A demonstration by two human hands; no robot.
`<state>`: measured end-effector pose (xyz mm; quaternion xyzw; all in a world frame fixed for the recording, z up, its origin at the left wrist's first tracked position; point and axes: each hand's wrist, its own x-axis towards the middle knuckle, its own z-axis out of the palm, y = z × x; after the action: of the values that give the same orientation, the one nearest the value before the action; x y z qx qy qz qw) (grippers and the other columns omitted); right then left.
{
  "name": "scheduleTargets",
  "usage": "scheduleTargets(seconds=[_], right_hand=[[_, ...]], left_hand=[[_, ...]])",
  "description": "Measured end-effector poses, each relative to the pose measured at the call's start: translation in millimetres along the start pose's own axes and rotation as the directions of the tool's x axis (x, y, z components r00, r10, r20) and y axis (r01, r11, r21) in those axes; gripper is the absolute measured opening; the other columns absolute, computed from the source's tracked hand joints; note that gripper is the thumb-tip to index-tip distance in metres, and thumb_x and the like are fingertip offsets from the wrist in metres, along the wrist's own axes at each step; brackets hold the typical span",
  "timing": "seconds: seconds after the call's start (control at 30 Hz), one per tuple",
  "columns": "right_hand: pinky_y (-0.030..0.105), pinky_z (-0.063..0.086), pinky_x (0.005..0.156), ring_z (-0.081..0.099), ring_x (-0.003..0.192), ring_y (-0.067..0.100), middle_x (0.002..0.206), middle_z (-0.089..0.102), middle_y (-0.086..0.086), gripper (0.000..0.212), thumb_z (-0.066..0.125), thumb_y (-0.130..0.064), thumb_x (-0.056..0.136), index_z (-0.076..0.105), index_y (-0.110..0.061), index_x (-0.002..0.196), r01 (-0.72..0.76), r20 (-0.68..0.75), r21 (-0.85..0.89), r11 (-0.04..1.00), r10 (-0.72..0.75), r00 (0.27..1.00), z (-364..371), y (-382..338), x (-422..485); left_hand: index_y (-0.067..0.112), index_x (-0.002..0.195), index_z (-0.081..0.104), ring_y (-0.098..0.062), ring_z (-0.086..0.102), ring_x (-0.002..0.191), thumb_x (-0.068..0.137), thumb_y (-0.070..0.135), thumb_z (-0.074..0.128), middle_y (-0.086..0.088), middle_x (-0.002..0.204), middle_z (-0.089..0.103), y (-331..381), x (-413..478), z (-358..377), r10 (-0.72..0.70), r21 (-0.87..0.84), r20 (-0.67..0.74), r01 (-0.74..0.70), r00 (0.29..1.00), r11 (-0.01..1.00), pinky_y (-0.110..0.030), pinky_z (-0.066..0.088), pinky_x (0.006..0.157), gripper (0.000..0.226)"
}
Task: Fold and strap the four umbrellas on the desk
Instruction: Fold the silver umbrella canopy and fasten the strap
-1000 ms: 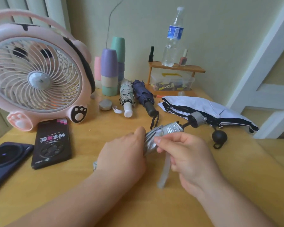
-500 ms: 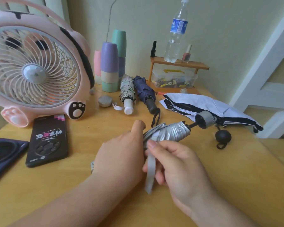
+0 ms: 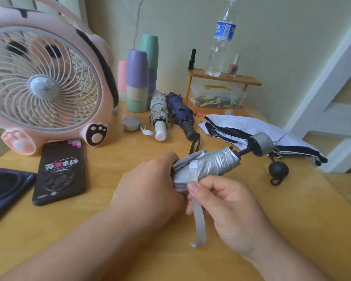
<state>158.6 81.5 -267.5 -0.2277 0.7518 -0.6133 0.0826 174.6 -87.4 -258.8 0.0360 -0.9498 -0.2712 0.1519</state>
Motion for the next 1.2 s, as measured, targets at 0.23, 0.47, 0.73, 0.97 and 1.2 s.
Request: scheduleTargets(seconds=[0.23,0.47,0.73,0.97,1.2], right_hand=[[0.029,0.053,0.082,0.069,0.085,0.025,0.082,0.075,0.006,0.031,0.058,-0.042,0.093,0.069,-0.018,0.076,0.023,0.074,-0.039,0.999,-0.02,0.997,0.2,1.2,-2.5],[0.028,0.058,0.078,0.075,0.084,0.023,0.085,0.076,0.009,0.014,0.067,-0.015,0.088,0.063,-0.002,0.091,-0.045,0.17,0.049,0.998,0.036,0.985,-12.4,-0.1,-1.0],[0.021,0.03,0.042,0.034,0.042,0.014,0.052,0.048,0.007,0.029,0.084,-0.035,0.079,0.065,-0.015,0.069,-0.111,0.149,0.263,0.958,0.073,0.986,-19.2,0.8,8.0],[0.026,0.041,0.058,0.052,0.06,0.035,0.07,0.062,0.025,0.042,0.077,-0.055,0.08,0.067,-0.016,0.067,0.077,0.08,0.191,0.979,-0.093,0.992,-17.5,4.8,8.7],[0.024,0.048,0.079,0.062,0.08,0.016,0.073,0.066,0.004,0.036,0.083,-0.052,0.075,0.071,-0.02,0.063,0.105,0.066,0.263,0.959,-0.127,0.99,-20.5,5.6,9.2]], left_hand=[[0.019,0.085,0.063,-0.008,0.057,0.059,0.061,0.03,0.076,0.002,0.071,0.069,-8.4,7.1,-22.7,0.133,-0.474,0.256,0.005,0.957,0.88,-0.037,0.052,0.058,0.03],[0.017,0.104,0.062,-0.012,0.056,0.063,0.066,0.005,0.077,0.005,0.076,0.067,-17.4,14.3,-20.2,0.218,-0.639,0.319,0.039,0.922,0.769,-0.027,0.046,0.057,0.043],[0.02,0.111,0.07,-0.021,0.057,0.06,0.076,-0.013,0.069,-0.01,0.078,0.059,-26.7,14.5,-23.0,0.319,-0.866,0.272,0.086,0.908,0.492,-0.03,0.053,0.054,0.048],[0.007,0.094,0.063,-0.014,0.051,0.049,0.079,0.004,0.052,-0.009,0.076,0.054,-14.0,1.5,-12.6,0.62,-0.797,0.494,0.602,0.61,0.044,-0.023,0.039,0.045,0.018],[0.005,0.109,0.051,-0.012,0.053,0.05,0.085,0.02,0.06,-0.006,0.076,0.043,-12.5,-1.9,2.2,0.697,-0.551,0.582,0.833,0.419,-0.04,-0.022,0.041,0.045,0.03]])
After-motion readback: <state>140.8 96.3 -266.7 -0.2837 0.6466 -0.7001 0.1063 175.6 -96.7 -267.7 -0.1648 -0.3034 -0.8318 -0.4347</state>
